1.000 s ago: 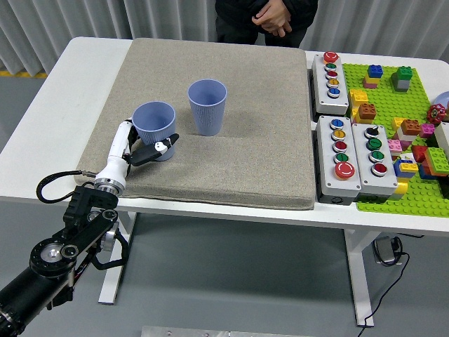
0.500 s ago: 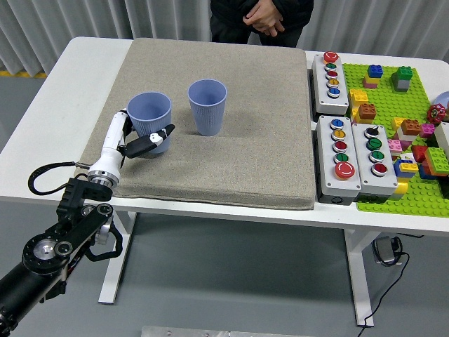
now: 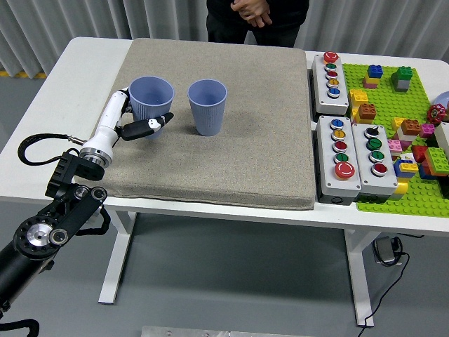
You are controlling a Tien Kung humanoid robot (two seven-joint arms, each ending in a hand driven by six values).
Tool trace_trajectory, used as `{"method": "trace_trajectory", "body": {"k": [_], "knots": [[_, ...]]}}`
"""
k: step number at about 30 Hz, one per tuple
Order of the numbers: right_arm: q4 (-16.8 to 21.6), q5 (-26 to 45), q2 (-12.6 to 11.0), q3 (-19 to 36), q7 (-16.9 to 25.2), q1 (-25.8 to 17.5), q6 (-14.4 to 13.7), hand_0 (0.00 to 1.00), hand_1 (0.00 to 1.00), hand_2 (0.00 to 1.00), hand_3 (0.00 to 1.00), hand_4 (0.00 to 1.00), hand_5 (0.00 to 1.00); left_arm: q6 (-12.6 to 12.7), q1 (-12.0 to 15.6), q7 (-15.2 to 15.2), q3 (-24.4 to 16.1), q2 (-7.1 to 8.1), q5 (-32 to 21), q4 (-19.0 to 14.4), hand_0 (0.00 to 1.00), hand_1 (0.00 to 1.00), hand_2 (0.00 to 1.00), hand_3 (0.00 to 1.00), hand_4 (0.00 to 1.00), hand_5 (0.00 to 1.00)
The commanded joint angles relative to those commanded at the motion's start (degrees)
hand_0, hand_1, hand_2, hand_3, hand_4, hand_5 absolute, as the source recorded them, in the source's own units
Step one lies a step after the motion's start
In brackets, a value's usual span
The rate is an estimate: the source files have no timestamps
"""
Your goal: Pick cup pour cup place
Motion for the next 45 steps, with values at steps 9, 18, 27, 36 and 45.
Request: {"method": "trace_trajectory", "body": {"k": [9,18,27,36,45], "knots": [[0.0,0.5,-0.1,-0.3,0.0,0.0,0.0,0.697,0.69,0.629,0.6,0.062,0.373,-3.4,-3.9,3.3,2.1,1.21,6.8,0.6,0.507,0.495,0.548,0.541,0.811,0.196],[0.0,0.7,-0.1,-0.6,0.0,-0.1,-0.1,0.697,0.691,0.63,0.6,0.064,0.372,-3.4,-6.4,3.9,3.0,1.64,8.3,1.3,0.514,0.496,0.547,0.542,0.802,0.196],[0.0,0.7,-0.2,-0.6,0.0,-0.2,-0.1,0.697,0.691,0.631,0.6,0.064,0.372,-3.4,-9.3,5.8,4.3,2.27,14.0,1.8,0.516,0.497,0.546,0.544,0.799,0.199],[-0.1,1.2,-0.3,-0.9,0.1,0.2,-0.1,0.698,0.691,0.631,0.6,0.065,0.371,-4.5,-12.6,8.0,6.4,2.76,18.2,2.9,0.522,0.497,0.547,0.544,0.792,0.206],[-0.1,1.7,-0.4,-1.2,0.2,0.5,-0.2,0.698,0.691,0.631,0.6,0.067,0.371,-5.8,-14.6,10.9,7.7,2.74,26.6,3.6,0.521,0.496,0.547,0.543,0.797,0.218]]}}
